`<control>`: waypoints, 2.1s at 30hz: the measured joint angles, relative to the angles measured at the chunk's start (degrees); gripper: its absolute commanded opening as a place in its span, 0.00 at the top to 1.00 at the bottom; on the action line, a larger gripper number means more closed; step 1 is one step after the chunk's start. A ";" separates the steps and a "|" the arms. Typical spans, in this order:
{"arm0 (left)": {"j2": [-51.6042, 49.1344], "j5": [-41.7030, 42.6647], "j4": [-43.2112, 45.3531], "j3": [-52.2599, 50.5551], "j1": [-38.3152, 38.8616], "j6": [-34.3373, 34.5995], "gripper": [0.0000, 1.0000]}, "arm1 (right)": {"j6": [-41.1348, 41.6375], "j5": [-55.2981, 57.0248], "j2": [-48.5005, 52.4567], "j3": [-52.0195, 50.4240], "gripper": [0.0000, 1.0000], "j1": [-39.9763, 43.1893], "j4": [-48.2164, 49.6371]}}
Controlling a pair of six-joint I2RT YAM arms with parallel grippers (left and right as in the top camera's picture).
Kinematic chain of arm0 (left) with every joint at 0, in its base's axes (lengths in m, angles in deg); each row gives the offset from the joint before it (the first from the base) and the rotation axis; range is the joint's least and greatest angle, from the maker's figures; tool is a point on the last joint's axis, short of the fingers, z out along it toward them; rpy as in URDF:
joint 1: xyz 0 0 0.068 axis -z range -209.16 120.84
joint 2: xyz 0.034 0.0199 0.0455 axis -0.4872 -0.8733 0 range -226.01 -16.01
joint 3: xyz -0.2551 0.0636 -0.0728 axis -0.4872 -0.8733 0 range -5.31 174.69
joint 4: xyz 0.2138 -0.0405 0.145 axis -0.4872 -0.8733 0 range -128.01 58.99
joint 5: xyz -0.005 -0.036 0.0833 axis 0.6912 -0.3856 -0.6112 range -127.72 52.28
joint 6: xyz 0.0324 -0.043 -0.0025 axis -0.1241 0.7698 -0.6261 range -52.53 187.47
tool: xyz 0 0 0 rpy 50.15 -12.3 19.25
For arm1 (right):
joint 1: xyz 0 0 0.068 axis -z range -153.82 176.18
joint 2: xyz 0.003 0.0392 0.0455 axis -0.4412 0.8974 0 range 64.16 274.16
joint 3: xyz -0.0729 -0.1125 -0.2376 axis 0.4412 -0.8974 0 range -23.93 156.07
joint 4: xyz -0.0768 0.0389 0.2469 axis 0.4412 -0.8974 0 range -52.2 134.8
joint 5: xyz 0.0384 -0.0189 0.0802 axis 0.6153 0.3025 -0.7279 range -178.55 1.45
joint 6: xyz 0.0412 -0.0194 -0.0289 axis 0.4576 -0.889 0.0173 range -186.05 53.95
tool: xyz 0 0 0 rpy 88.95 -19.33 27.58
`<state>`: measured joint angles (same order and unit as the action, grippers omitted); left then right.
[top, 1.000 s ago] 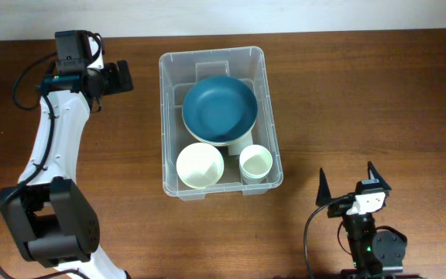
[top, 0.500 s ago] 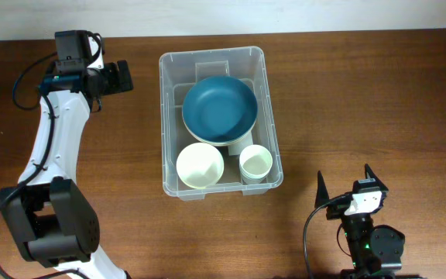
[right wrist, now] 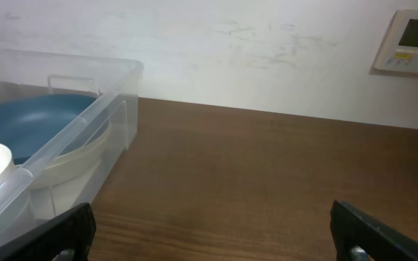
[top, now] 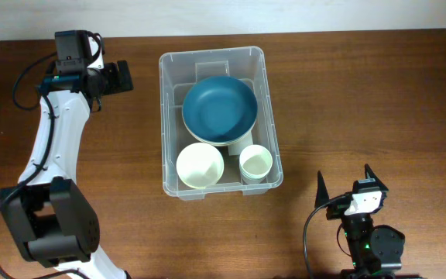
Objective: Pack container
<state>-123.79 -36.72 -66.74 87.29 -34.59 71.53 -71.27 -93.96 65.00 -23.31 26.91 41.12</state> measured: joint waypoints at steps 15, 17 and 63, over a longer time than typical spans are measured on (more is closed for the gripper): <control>0.00 -0.02 -0.04 0.00 0.00 0.00 0.01 | -0.17 0.00 0.00 0.00 0.01 0.00 -0.02; 0.00 0.00 -0.04 0.00 0.00 0.00 0.01 | -0.20 0.00 0.00 0.00 0.01 0.00 0.00; 94.86 6.51 -15.67 -39.76 3.23 0.02 0.01 | -0.59 0.00 -0.04 0.00 0.01 0.00 0.02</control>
<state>-28.93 -30.21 -82.41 47.53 -31.35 71.55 -71.86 -93.96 64.96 -23.31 26.91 41.14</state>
